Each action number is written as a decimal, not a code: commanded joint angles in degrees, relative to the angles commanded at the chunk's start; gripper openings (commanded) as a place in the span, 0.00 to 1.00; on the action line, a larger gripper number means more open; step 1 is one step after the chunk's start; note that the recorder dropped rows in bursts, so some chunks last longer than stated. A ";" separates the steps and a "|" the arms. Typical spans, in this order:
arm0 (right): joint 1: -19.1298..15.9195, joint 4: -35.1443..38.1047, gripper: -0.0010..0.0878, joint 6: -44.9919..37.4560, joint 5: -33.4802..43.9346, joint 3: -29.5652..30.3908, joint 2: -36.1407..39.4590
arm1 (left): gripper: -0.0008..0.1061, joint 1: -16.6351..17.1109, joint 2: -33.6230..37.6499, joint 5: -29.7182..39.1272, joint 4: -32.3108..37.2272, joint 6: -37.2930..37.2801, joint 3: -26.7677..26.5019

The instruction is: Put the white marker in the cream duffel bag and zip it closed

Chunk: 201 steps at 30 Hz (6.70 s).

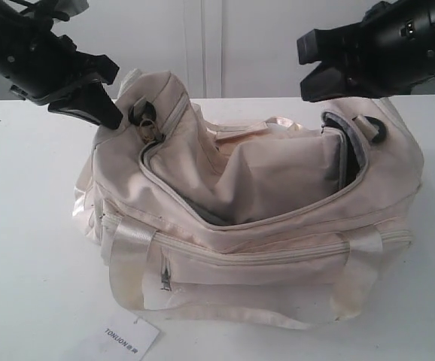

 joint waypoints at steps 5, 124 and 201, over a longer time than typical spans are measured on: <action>4.58 1.38 0.01 -3.09 -6.67 0.00 4.09 | 0.01 0.00 0.00 -0.01 -1.05 0.11 0.00; 17.91 6.54 0.01 3.05 -3.00 -10.69 17.89 | 0.01 0.00 0.10 0.14 -3.37 4.30 0.00; 17.91 1.18 0.34 2.91 -17.48 -12.06 22.55 | 0.01 -0.11 0.10 0.02 -3.37 4.30 0.00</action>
